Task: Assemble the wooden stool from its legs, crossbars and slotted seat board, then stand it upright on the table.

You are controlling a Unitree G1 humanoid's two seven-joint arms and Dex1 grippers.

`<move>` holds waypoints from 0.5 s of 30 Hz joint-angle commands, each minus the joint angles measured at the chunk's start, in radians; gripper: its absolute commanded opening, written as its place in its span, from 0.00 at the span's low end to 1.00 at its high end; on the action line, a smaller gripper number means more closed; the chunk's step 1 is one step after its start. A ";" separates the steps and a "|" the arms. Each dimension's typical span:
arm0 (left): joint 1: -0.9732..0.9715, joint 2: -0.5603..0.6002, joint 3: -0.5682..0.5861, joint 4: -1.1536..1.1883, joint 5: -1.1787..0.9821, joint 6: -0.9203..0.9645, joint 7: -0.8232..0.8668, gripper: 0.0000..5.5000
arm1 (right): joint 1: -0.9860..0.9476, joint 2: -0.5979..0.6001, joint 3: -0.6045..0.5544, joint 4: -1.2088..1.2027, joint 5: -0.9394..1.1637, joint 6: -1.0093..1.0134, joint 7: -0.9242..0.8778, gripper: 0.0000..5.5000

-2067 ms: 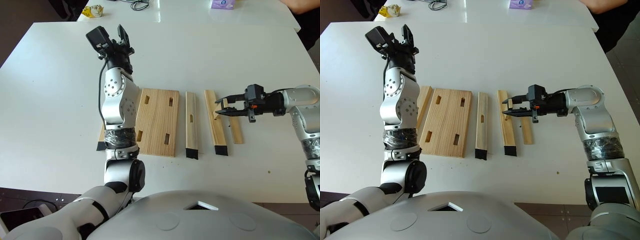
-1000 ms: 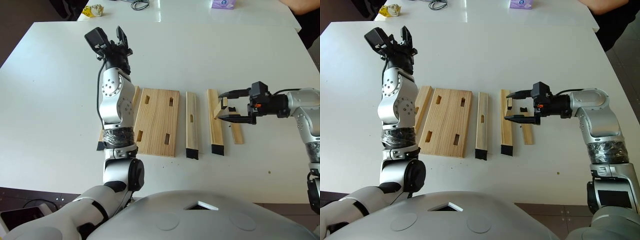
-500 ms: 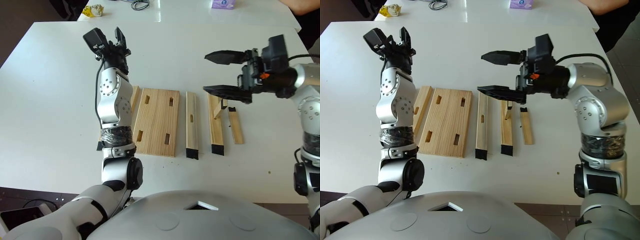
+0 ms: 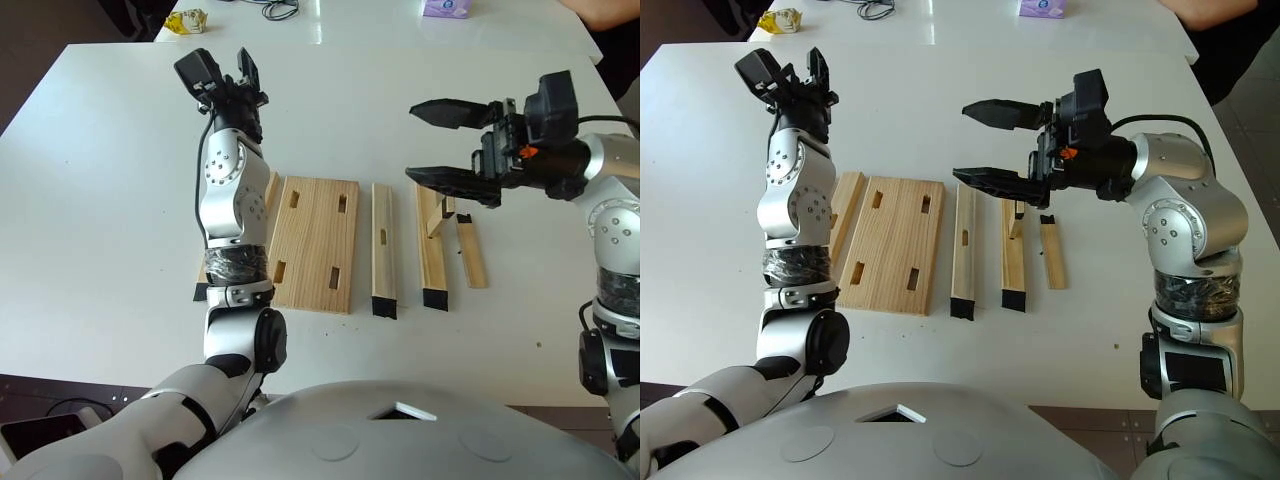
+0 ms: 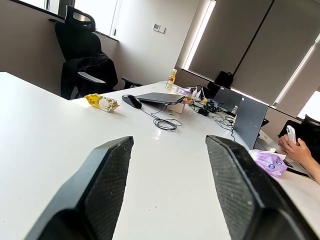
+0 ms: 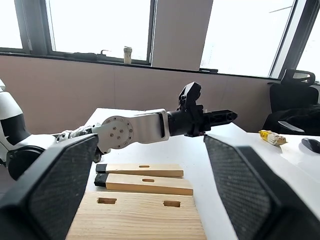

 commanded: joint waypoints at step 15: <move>-0.020 0.002 -0.018 0.012 -0.008 0.014 -0.018 0.49 | 0.126 0.009 0.200 0.192 -0.305 -0.243 0.052 0.71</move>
